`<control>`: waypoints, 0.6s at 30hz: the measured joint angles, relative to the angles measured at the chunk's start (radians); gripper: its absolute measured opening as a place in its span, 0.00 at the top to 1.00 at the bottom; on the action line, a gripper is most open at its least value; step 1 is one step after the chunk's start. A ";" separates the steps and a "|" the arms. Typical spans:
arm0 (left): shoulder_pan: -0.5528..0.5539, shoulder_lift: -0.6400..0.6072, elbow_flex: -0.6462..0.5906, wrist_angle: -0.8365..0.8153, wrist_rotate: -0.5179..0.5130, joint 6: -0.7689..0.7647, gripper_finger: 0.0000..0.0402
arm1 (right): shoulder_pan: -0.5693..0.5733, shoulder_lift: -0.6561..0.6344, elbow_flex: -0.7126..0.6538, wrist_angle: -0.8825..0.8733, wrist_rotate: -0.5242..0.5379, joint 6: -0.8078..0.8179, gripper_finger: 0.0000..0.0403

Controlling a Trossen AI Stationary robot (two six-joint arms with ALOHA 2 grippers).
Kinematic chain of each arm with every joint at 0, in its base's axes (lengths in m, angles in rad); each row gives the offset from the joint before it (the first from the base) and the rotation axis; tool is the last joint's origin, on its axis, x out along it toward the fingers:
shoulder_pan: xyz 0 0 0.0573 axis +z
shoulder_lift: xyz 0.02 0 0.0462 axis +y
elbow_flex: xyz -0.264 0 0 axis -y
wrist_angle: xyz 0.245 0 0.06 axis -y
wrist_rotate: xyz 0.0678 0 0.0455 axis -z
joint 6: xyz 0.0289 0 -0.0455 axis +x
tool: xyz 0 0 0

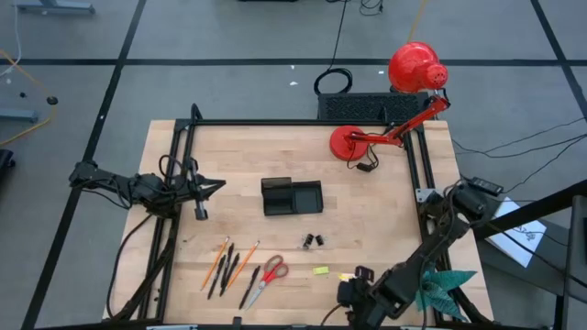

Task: Pick and place office supplies into organizer
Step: Put the pink sticky note into the black desk organizer

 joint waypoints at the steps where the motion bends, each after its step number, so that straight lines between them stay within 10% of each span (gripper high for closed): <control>1: 0.000 0.000 0.000 0.000 0.000 0.000 0.94 | 0.006 0.017 0.036 -0.049 0.002 0.013 0.44; 18: 0.000 0.004 0.000 -0.049 0.000 -0.055 0.94 | 0.078 0.367 0.405 -0.515 0.078 -0.177 0.52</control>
